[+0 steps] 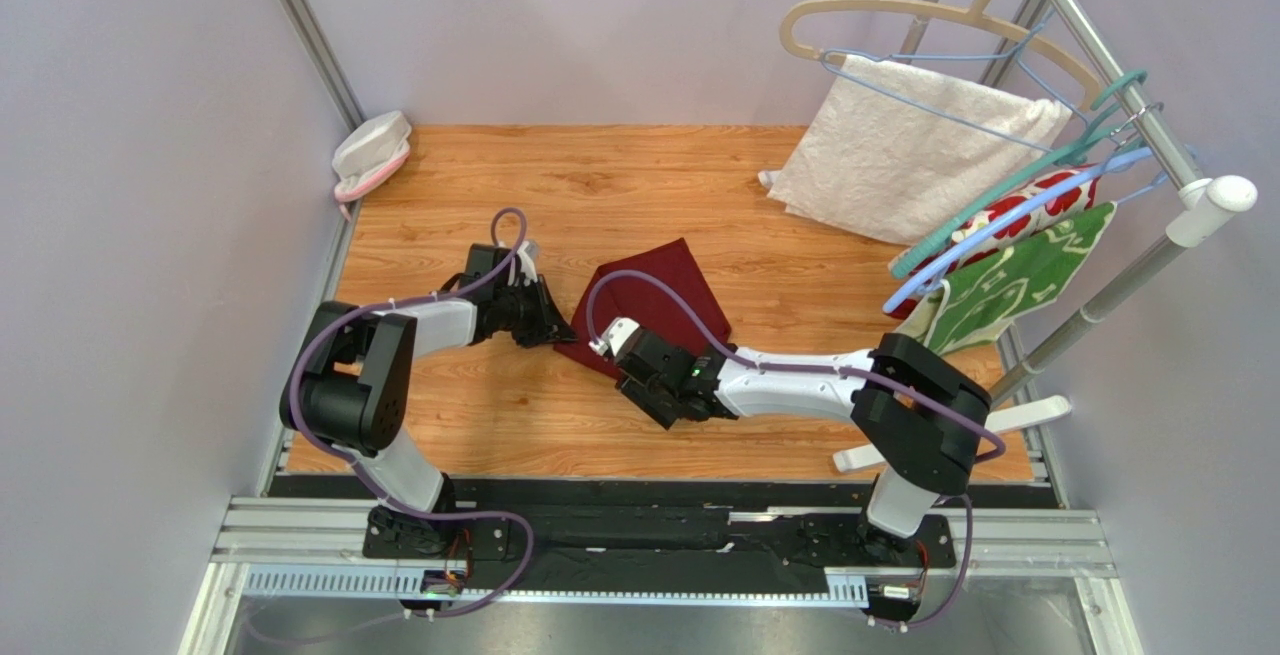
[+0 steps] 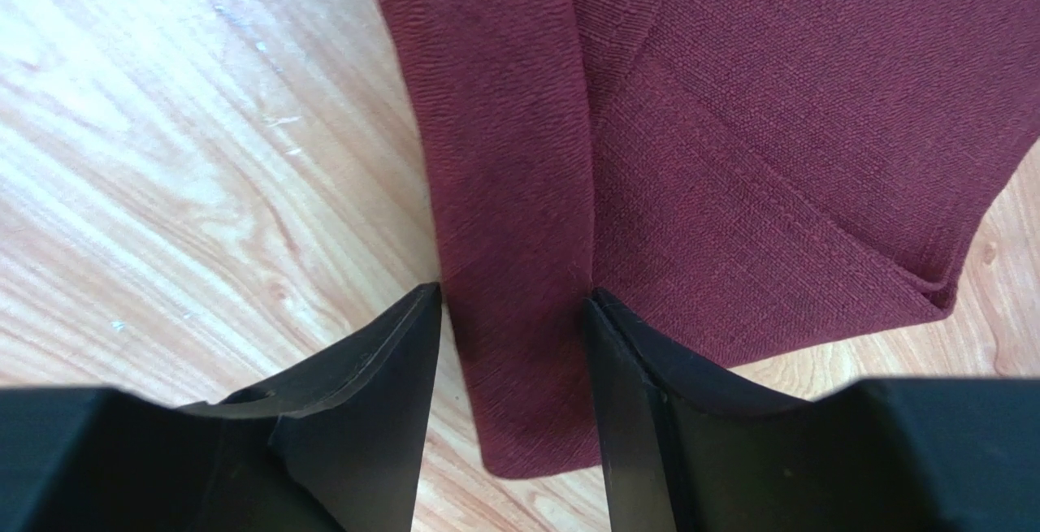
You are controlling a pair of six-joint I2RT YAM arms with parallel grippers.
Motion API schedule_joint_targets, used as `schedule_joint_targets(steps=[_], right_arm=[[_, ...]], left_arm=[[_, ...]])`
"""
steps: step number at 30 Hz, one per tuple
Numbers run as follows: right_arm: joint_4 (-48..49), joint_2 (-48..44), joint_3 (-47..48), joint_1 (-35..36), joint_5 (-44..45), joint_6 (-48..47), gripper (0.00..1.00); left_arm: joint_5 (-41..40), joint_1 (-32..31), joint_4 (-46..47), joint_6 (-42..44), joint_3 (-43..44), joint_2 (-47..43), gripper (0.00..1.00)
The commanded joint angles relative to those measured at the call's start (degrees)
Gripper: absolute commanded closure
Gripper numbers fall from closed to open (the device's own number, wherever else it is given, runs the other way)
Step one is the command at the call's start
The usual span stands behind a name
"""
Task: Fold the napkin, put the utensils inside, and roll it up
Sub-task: Roll the napkin with the utensil
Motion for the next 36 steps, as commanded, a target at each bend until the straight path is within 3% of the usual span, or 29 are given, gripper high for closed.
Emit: schedule_joint_targets(steps=[1, 4, 7, 9, 10, 13, 16, 21, 28, 36], right_arm=[[2.57, 1.77, -0.62, -2.16, -3.23, -0.92, 0.5], [2.4, 2.74, -0.79, -3.83, -6.48, -0.92, 0.57], [1.17, 3.27, -0.62, -5.41, -12.53, -1.19, 0.73], [0.29, 3.62, -0.45, -6.03, -15.36, -1.1, 0.8], [0.03, 3.71, -0.62, -6.29, -18.59, -0.93, 0.82], [-0.59, 3.8, -0.88, -7.52, -24.48, -0.4, 0.88], [-0.59, 4.15, -1.59, -9.37, -30.63, 0.39, 0.91], [0.37, 5.46, -2.02, -12.53, -38.65, 1.45, 0.94], [4.06, 8.8, -1.59, -17.53, -51.38, 4.08, 0.95], [6.97, 14.07, -0.89, -22.37, -57.73, 6.55, 0.98]], left_arm=[[-1.81, 0.07, -3.59, 2.34, 0.52, 2.11, 0.96], [-1.63, 0.07, -3.77, 2.52, 0.78, 2.2, 0.96], [-1.28, 0.07, -3.33, 2.34, 1.13, 2.03, 0.94], [-1.28, 0.07, -3.07, 2.17, 1.57, 1.15, 0.87], [-1.45, 0.07, -3.33, 2.08, 1.75, 0.71, 0.83], [-3.91, 0.6, -4.21, 1.9, 2.98, -2.18, 0.52], [-8.38, 1.83, -5.7, 1.73, 4.03, -6.48, 0.41], [-13.49, 2.36, -6.49, 3.22, 3.68, -12.64, 0.39], [-9.02, 2.36, -2.65, 2.79, -0.97, -12.82, 0.38], [-6.55, 2.36, 4.31, 1.29, -7.21, -15.37, 0.38]])
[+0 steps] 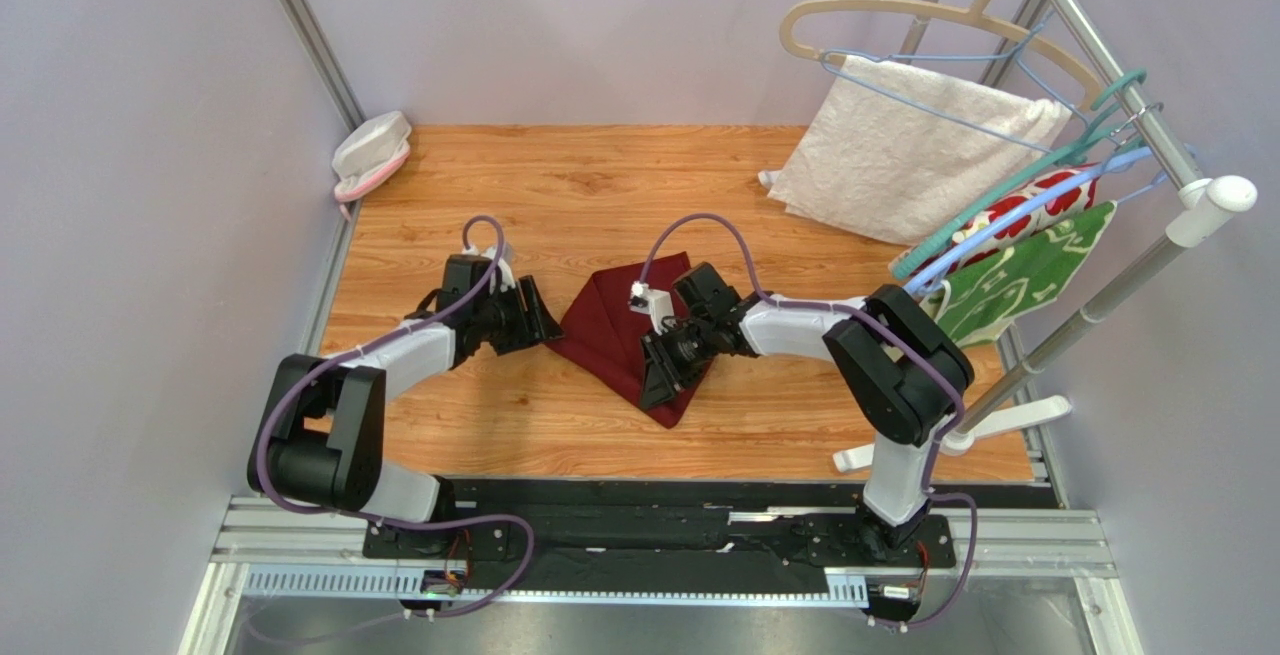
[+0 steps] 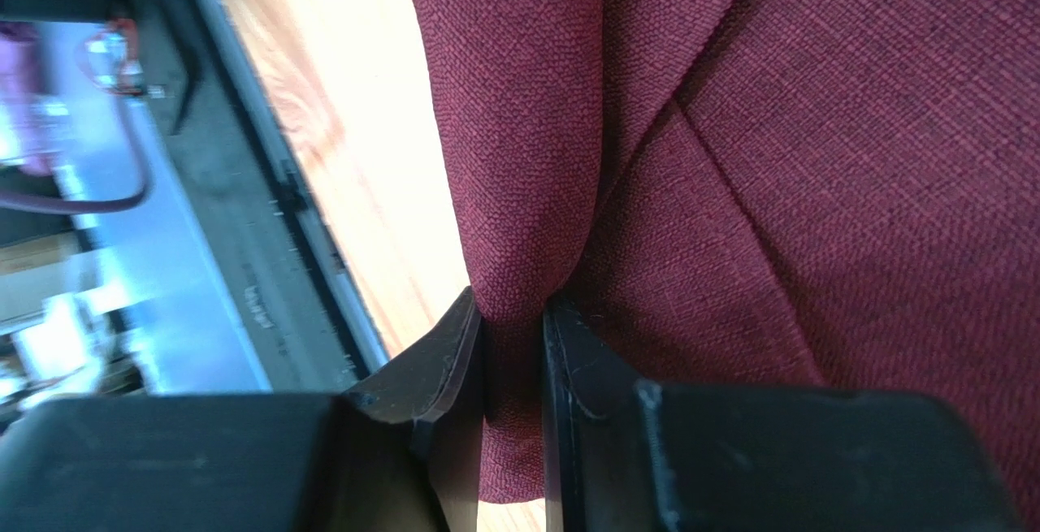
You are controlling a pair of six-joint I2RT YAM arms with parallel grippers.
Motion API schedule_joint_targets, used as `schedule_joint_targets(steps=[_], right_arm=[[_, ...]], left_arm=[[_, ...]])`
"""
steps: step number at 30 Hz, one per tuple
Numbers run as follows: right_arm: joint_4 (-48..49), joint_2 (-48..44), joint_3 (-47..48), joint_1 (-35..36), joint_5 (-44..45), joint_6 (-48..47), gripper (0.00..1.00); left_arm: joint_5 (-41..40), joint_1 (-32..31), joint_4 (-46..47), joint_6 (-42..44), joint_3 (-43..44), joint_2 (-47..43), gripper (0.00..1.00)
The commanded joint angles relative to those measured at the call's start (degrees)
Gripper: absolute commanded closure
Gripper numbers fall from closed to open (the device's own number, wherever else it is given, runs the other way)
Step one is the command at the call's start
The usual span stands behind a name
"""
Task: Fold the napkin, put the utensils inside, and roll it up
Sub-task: Roll the napkin with the utensil
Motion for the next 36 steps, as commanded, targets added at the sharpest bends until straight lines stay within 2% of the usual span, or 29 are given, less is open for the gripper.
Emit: schedule_joint_targets(steps=[1, 7, 14, 17, 22, 26, 27, 31, 33, 36], right_arm=[[-2.95, 6.1, -0.93, -1.42, -1.87, 0.78, 0.98], [-2.96, 9.09, 0.13, -3.0, -3.19, 1.48, 0.99], [-3.31, 10.15, 1.18, -3.88, -3.46, 1.66, 0.99], [-3.48, 10.41, 1.27, -3.97, -3.28, 1.57, 0.99], [-3.92, 10.5, 1.45, -3.97, -3.1, 1.13, 0.97], [-4.89, 8.4, 1.89, -3.97, -2.75, 1.04, 0.84], [-5.59, 7.69, 2.24, -4.06, -2.23, 0.95, 0.76], [-9.54, 3.92, 4.43, -3.88, -0.3, 0.25, 0.61], [-10.95, 1.99, 6.28, -3.79, 0.58, -0.36, 0.58], [-13.5, 1.18, 8.56, -3.88, 1.29, -1.06, 0.58]], left_arm=[[1.62, 0.08, 6.59, -0.64, -1.75, -2.96, 0.38], [1.71, 0.08, 10.72, -1.17, -2.28, -2.09, 0.38], [2.59, 0.08, 8.0, -1.51, 0.97, 3.28, 0.39], [1.98, 0.08, 7.03, -1.52, 2.2, 4.6, 0.43], [2.06, 0.08, 4.14, -0.73, 5.88, 7.23, 0.59], [2.94, 0.08, -0.34, 0.68, 9.14, 9.34, 0.75], [3.03, 0.08, -1.74, 0.85, 9.58, 9.61, 0.81], [3.21, 0.08, -4.04, 1.03, 11.16, 10.31, 0.92], [3.38, 0.08, -5.1, 1.29, 11.43, 10.4, 0.98], [4.0, 0.0, -5.8, 1.56, 11.52, 10.58, 0.98]])
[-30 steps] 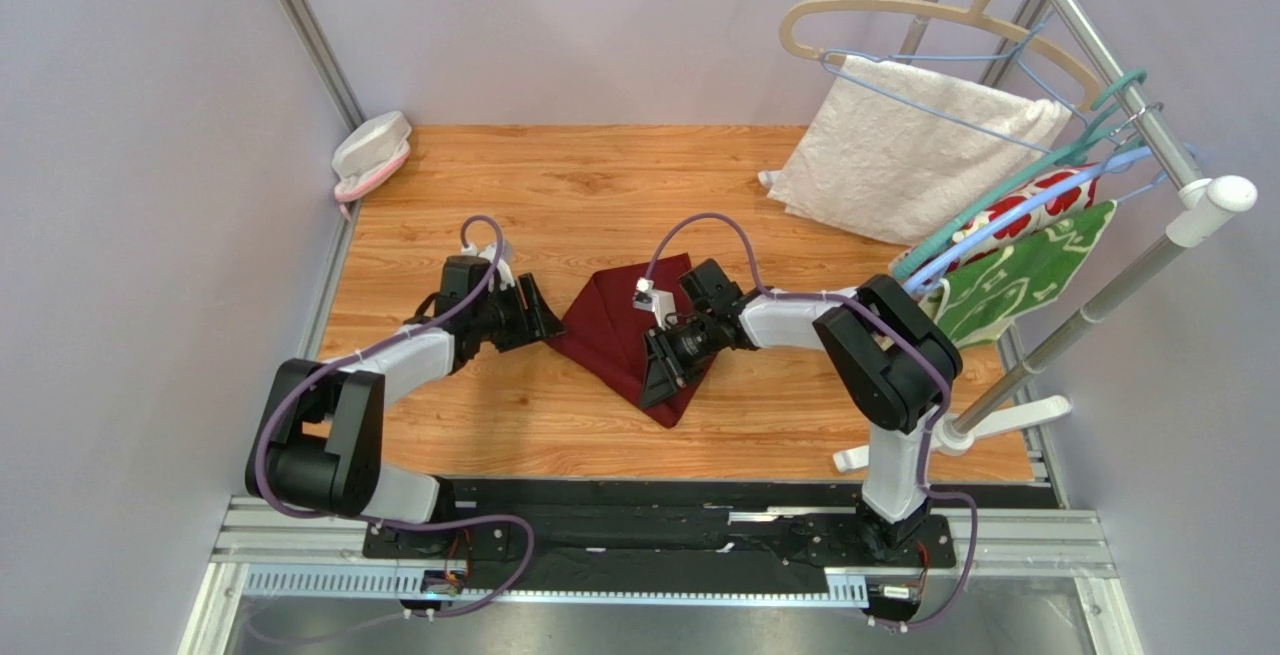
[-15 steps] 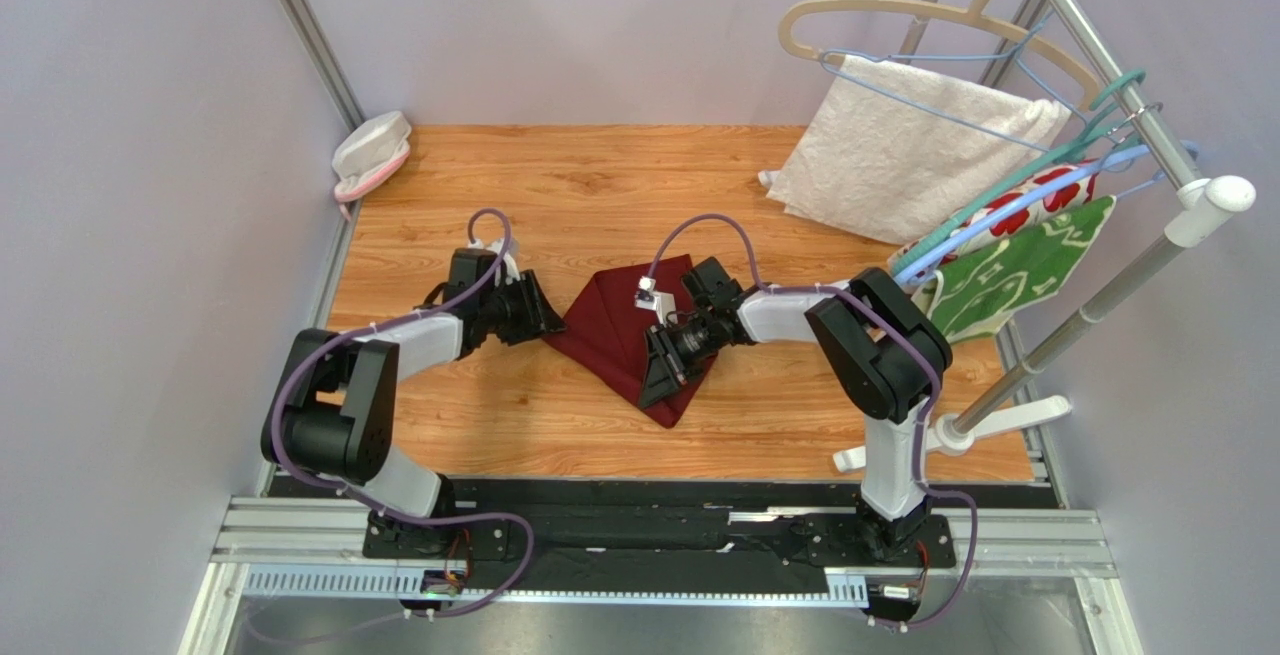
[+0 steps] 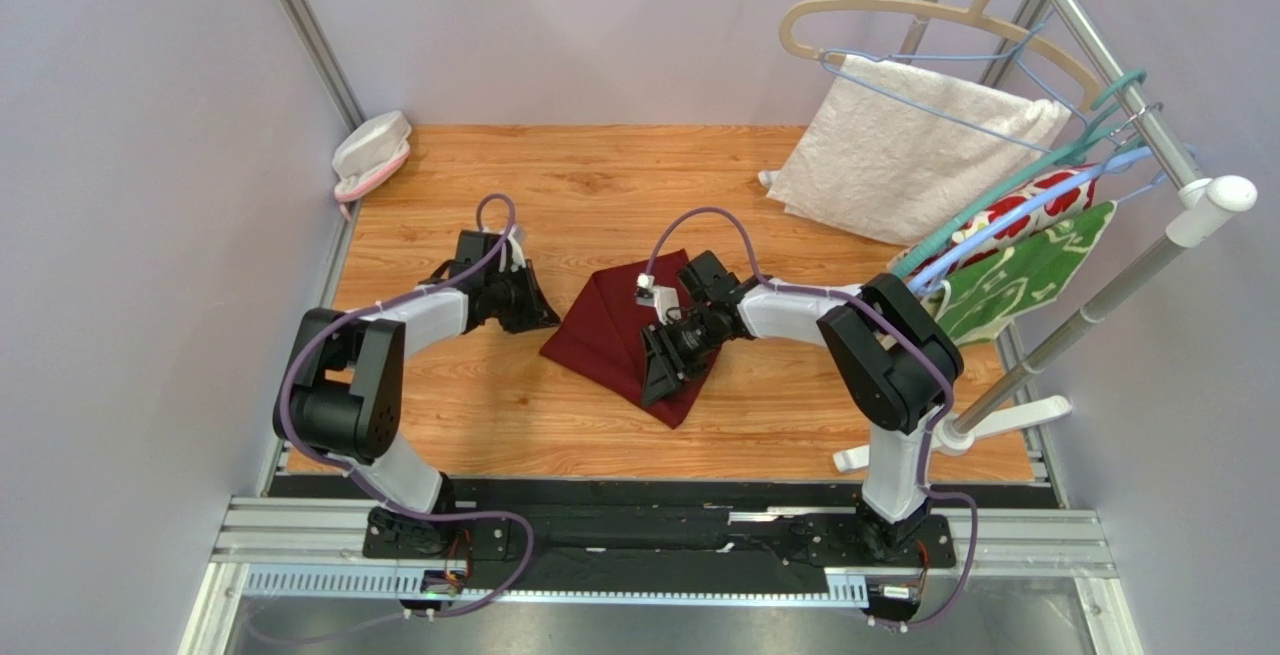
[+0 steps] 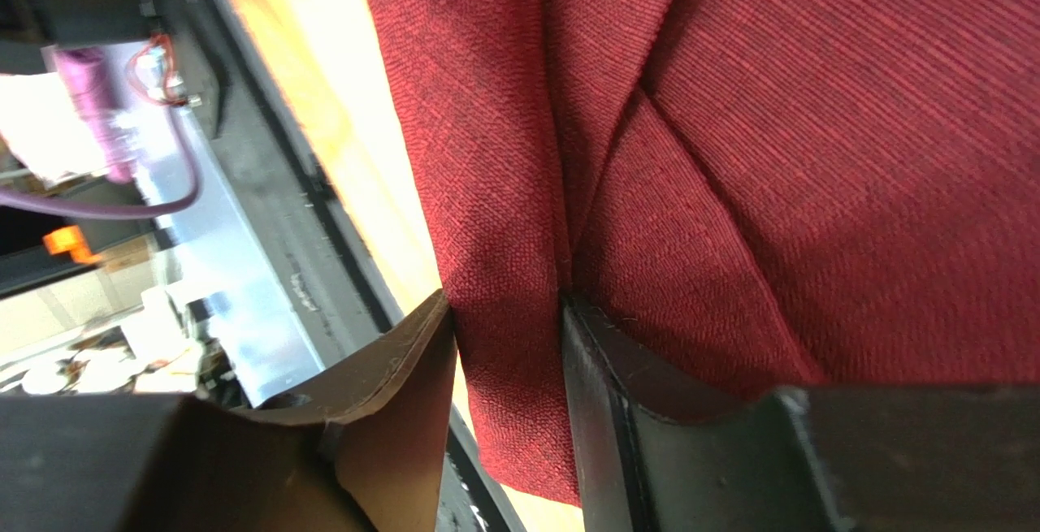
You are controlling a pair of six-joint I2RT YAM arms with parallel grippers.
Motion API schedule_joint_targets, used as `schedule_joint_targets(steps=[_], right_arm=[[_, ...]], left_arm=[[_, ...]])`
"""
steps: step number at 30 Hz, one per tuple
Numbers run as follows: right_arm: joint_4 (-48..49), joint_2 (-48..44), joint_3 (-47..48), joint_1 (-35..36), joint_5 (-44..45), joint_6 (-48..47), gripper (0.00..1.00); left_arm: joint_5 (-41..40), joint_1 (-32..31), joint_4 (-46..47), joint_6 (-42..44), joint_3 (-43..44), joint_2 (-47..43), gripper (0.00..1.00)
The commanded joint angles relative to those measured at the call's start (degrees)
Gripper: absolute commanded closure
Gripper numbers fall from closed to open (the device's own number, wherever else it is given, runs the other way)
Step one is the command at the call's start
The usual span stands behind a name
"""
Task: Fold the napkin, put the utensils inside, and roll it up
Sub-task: Roll the napkin with the utensil
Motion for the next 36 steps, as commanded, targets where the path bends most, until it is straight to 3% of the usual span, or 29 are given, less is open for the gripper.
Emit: schedule_joint_targets(steps=[1, 7, 12, 15, 18, 28, 31, 32, 36], right_arm=[[-5.66, -2.21, 3.84, -0.1, 6.73, -2.84, 0.58], [-4.96, -0.44, 3.85, 0.25, 7.7, -3.01, 0.57], [-4.95, -0.53, 3.06, 0.42, 9.19, -3.19, 0.59], [-4.78, 0.52, 2.88, 0.43, 10.07, -3.28, 0.62], [-4.52, 1.66, 2.79, 0.43, 10.69, -3.19, 0.63], [-3.46, 3.07, 2.71, 0.43, 10.95, -2.84, 0.64], [-3.46, 2.98, 2.79, 0.43, 10.95, -2.84, 0.64], [-3.46, 2.81, 2.88, 0.43, 10.87, -2.93, 0.64], [-5.56, 0.88, 4.02, 0.51, 10.69, -3.36, 0.58]], left_arm=[[1.85, 0.08, -2.63, 1.3, 1.86, 0.11, 0.98], [-1.21, 0.0, -2.9, 1.39, 0.63, -3.84, 0.93], [-2.27, 0.08, -2.2, -0.19, -2.26, -7.36, 0.63], [-3.15, 0.08, -0.17, -1.42, -4.81, -9.82, 0.52], [-0.88, 0.0, 0.0, -1.6, -5.09, -9.48, 0.51], [4.31, 0.0, 0.53, -1.25, -2.71, -1.22, 0.55], [4.67, -0.09, 0.44, -1.07, -2.89, -0.51, 0.65], [4.76, 0.0, 0.62, -1.08, -2.98, -0.42, 0.74], [4.84, 0.0, 0.01, -0.99, -2.37, -0.07, 0.91]])
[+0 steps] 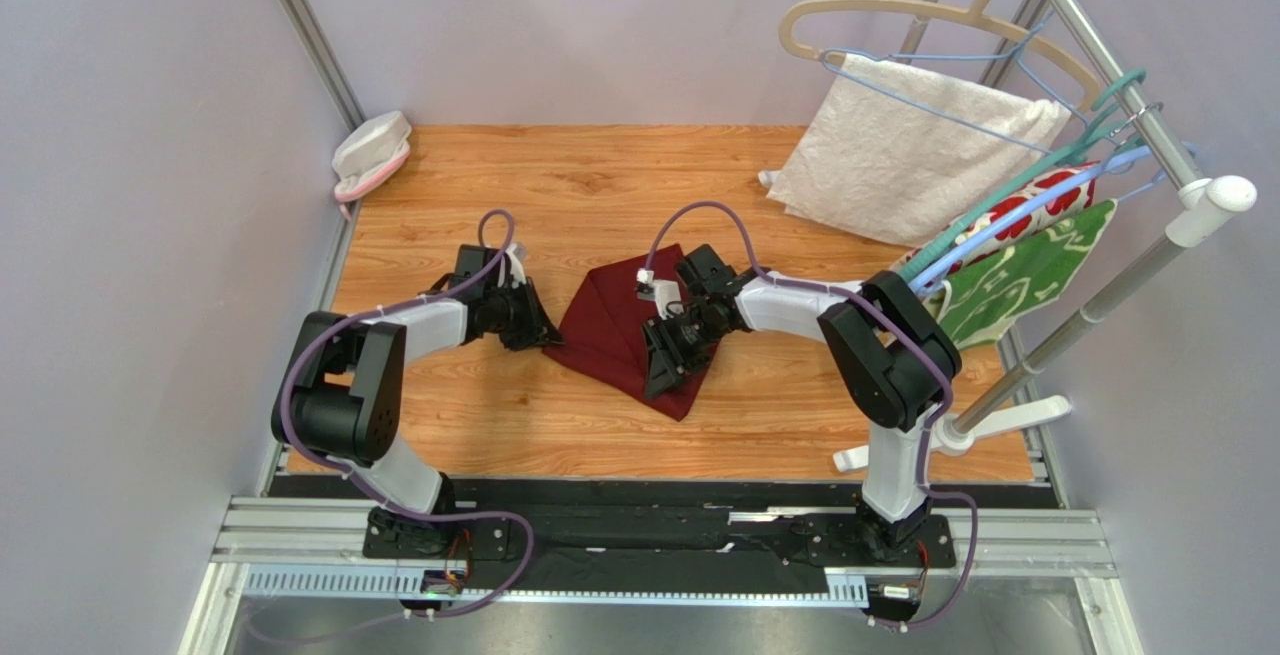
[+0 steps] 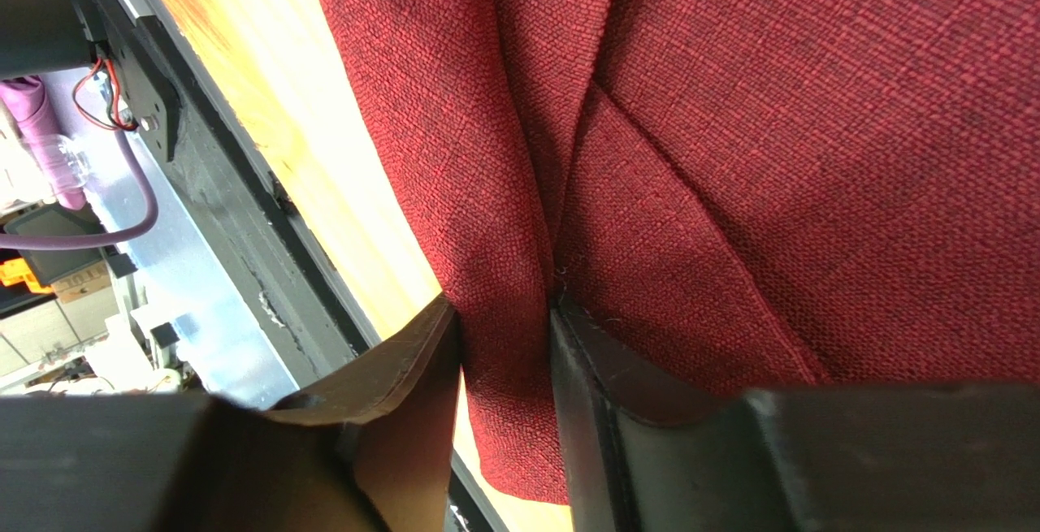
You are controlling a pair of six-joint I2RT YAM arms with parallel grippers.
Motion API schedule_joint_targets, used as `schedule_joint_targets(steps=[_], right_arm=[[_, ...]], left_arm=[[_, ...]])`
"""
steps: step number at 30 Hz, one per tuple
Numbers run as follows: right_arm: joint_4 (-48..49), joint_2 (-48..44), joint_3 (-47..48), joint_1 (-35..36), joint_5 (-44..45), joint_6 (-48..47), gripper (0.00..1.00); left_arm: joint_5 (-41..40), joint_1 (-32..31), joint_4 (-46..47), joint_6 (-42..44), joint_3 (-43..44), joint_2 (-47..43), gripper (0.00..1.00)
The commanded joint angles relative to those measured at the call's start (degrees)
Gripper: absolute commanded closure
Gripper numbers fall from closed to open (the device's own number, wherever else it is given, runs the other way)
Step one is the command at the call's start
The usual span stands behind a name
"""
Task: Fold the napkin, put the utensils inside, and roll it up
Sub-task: Roll the napkin with the utensil
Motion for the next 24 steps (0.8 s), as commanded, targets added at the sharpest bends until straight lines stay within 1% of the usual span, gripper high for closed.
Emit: schedule_joint_targets(steps=[1, 2, 3, 5, 7, 8, 10, 11, 12, 15, 17, 18, 21, 24], right_arm=[[-1.74, -0.43, 1.33, 0.38, 5.46, -2.25, 0.57], [-2.27, -1.22, 2.47, 0.64, 5.99, -2.51, 0.55], [-4.02, -2.89, 3.18, 0.65, 7.65, -2.69, 0.53], [-5.87, -4.48, 5.89, 1.69, 9.94, -3.57, 0.5], [-8.07, -6.76, 7.57, 3.01, 14.42, -4.36, 0.48], [-8.51, -7.55, 8.19, 4.76, 16.26, -4.97, 0.47], [-8.87, -9.66, 9.51, 6.96, 23.28, -5.59, 0.46], [-8.61, -10.37, 9.51, 9.85, 26.44, -6.64, 0.46], [-7.3, -11.07, 8.82, 11.44, 32.74, -7.08, 0.45], [-3.0, -12.57, 6.27, 16.54, 42.35, -7.88, 0.45], [0.08, -13.01, 4.42, 19.7, 45.62, -9.45, 0.45], [2.71, -12.92, 3.81, 20.76, 48.94, -10.33, 0.45], [7.37, -11.96, 1.52, 23.76, 55.19, -11.83, 0.45], [11.24, -10.82, -0.07, 25.25, 57.84, -13.24, 0.45]], left_arm=[[1.57, 0.0, -0.1, 0.72, 1.92, 0.78, 0.93], [1.57, 0.0, -0.46, 0.81, 1.92, 0.87, 0.98], [1.74, 0.0, -0.55, 0.81, 2.18, 1.04, 1.0], [1.66, 0.0, -1.07, 0.98, 2.45, 1.13, 1.0], [1.74, 0.0, -1.68, 1.07, 2.89, 1.31, 1.0], [1.66, 0.0, -1.86, 1.07, 3.06, 1.48, 1.0], [1.74, 0.0, -2.3, 1.16, 3.5, 1.66, 1.0], [1.57, 0.0, -2.3, 1.16, 3.59, 1.75, 1.0], [1.57, 0.0, -2.39, 1.16, 3.85, 1.92, 1.0], [1.65, 0.0, -2.66, 1.16, 4.12, 2.1, 1.0], [1.83, 0.0, -2.92, 1.42, 4.21, 2.36, 1.0], [1.83, 0.0, -2.92, 1.42, 4.3, 2.36, 1.0], [2.01, 0.0, -2.92, 1.42, 4.3, 2.54, 1.0], [2.09, 0.0, -2.92, 1.42, 4.38, 2.71, 1.0]])
